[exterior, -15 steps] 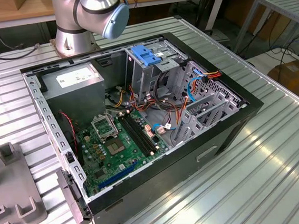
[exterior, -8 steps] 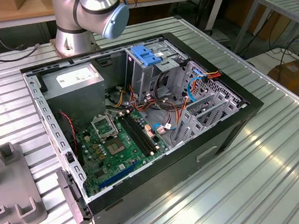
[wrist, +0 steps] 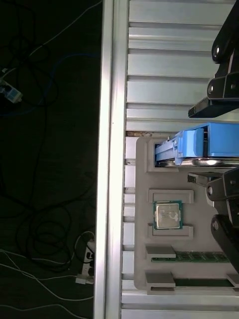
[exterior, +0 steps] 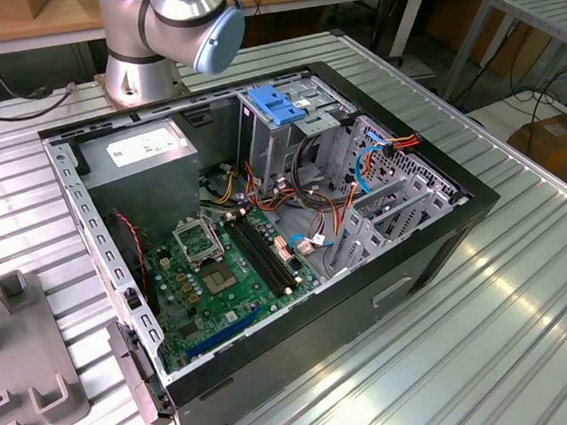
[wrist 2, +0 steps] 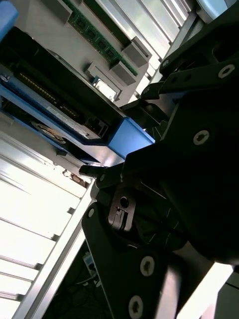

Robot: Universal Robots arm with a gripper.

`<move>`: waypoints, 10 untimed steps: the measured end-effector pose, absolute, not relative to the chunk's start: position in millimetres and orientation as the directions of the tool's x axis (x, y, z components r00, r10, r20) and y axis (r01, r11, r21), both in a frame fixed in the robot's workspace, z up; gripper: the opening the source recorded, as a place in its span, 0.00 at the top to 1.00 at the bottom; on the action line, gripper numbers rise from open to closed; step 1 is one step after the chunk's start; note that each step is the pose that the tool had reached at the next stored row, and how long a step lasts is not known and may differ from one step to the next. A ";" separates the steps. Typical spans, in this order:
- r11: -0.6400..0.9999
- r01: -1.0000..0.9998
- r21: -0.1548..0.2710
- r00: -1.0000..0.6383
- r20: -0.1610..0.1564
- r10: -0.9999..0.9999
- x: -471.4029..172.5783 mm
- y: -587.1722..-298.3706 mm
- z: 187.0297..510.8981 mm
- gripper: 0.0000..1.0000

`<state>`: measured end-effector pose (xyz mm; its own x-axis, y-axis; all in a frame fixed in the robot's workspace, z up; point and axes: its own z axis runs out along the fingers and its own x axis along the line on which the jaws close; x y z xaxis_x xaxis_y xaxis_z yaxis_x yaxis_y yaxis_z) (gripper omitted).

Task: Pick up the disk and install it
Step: 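Pick up the disk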

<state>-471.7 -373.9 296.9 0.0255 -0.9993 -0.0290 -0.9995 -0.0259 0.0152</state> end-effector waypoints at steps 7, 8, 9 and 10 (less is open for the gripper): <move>-0.015 -1.000 0.015 0.014 -0.029 -0.999 -471.7 -374.6 296.4 0.44; -0.014 -1.000 0.015 0.014 -0.029 -0.999 -471.7 -374.6 296.3 0.44; -0.013 -1.000 0.015 0.013 -0.029 -0.999 -471.7 -374.6 296.4 0.44; -0.013 -1.000 0.015 0.013 -0.029 -0.999 -471.7 -374.6 296.3 0.44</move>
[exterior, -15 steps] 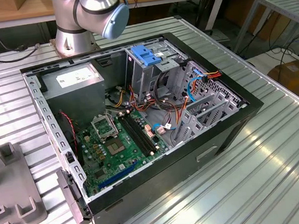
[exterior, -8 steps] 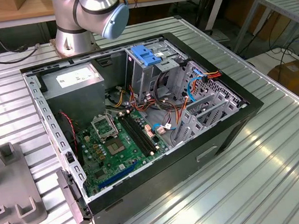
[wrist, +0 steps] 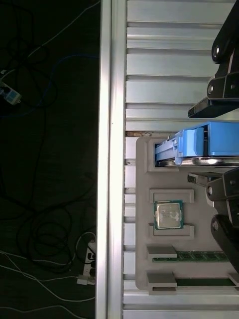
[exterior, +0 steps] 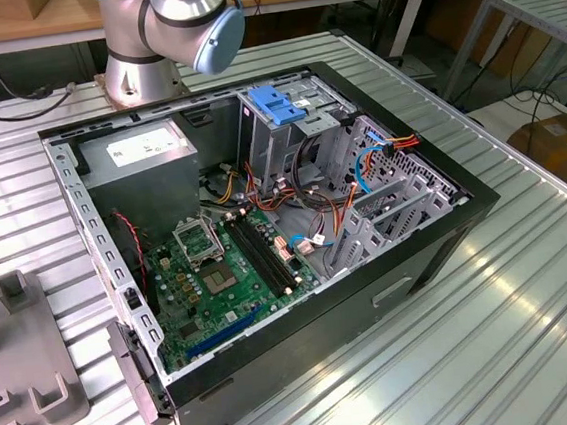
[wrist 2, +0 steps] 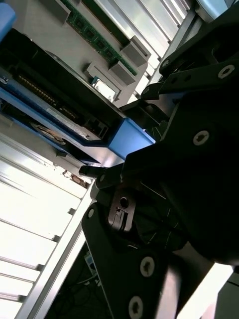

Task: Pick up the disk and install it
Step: 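Pick up the disk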

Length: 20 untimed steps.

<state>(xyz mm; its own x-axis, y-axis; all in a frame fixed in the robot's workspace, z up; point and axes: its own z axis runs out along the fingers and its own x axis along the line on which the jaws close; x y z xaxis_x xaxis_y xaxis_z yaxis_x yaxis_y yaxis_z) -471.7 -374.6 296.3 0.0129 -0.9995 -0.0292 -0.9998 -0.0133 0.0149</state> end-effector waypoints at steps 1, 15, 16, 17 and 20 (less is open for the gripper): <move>-0.013 -1.000 0.015 0.013 -0.029 -0.999 -471.7 -374.6 296.4 0.44; -0.013 -1.000 0.015 0.013 -0.029 -0.999 -471.7 -374.7 296.4 0.63; -0.013 -1.000 0.015 0.013 -0.029 -0.999 -471.7 -374.6 296.4 0.63; -0.013 -1.000 0.015 0.013 -0.029 -0.999 -471.7 -374.6 296.4 0.63; -0.013 -1.000 0.015 0.013 -0.029 -0.999 -471.7 -374.6 296.4 0.63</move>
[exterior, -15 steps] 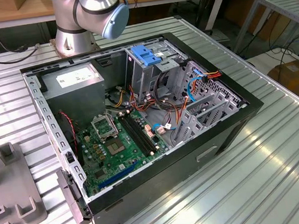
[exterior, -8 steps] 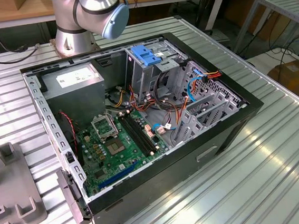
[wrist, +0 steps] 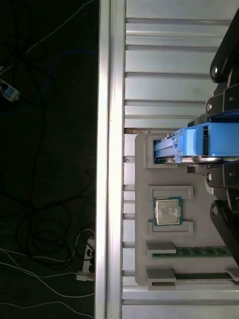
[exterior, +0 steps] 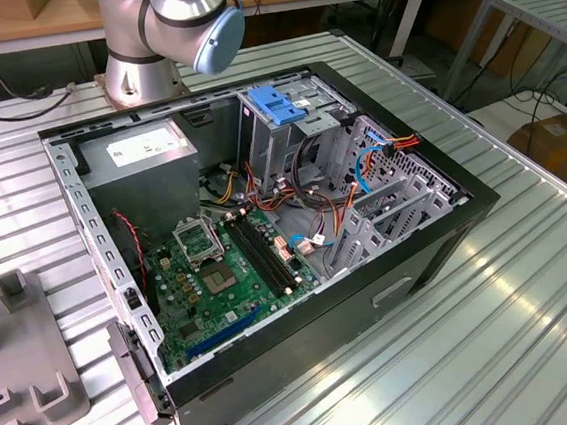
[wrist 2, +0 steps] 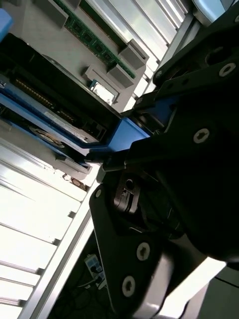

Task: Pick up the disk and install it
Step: 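Pick up the disk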

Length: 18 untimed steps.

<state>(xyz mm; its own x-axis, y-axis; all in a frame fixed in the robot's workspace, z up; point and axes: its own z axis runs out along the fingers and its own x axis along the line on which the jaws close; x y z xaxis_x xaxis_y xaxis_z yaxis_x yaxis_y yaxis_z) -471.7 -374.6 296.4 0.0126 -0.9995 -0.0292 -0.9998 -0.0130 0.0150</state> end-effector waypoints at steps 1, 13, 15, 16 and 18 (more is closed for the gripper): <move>-0.013 -1.000 0.015 0.013 -0.029 -0.999 -471.7 -374.6 302.4 0.63; -0.013 -1.000 0.015 0.013 -0.029 -0.999 -471.7 -374.6 341.6 0.63; -0.013 -1.000 0.015 0.013 -0.029 -0.999 -471.7 -374.6 345.1 0.63; -0.013 -1.000 0.015 0.013 -0.029 -0.999 -471.7 -374.6 345.0 0.63; -0.013 -1.000 0.015 0.013 -0.029 -0.999 -471.7 -374.6 345.2 0.63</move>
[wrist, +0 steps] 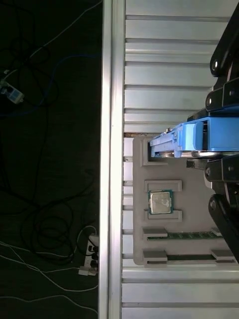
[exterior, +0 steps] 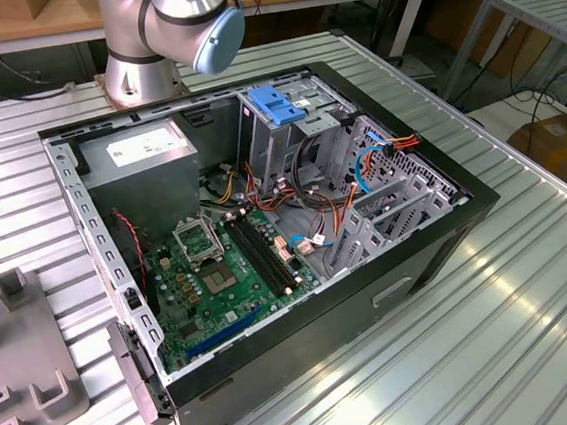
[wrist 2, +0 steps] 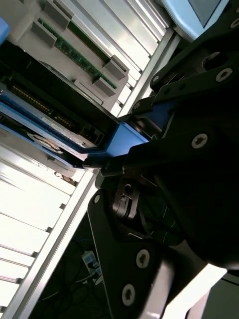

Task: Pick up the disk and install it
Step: 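Pick up the disk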

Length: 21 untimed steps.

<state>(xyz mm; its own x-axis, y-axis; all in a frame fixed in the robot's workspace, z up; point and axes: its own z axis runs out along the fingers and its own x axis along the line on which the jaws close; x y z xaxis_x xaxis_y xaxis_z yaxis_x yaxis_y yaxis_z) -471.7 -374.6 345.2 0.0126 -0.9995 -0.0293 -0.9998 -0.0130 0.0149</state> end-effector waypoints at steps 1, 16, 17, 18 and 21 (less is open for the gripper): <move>-0.013 -1.000 0.015 0.013 -0.029 -0.999 -471.7 -374.6 345.4 0.63; -0.013 -1.000 0.015 0.013 -0.029 -0.999 -471.7 -374.6 370.4 0.63; -0.013 -1.000 0.015 0.013 -0.029 -0.999 -471.7 -374.7 374.7 0.63; -0.013 -1.000 0.015 0.013 -0.029 -0.999 -471.7 -374.7 380.6 0.63; -0.013 -1.000 0.015 0.013 -0.029 -0.999 -471.7 -374.6 396.4 0.63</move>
<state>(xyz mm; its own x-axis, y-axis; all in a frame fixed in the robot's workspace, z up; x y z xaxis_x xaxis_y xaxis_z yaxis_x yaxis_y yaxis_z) -471.7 -374.6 396.4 0.0126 -0.9995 -0.0293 -0.9998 -0.0130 0.0149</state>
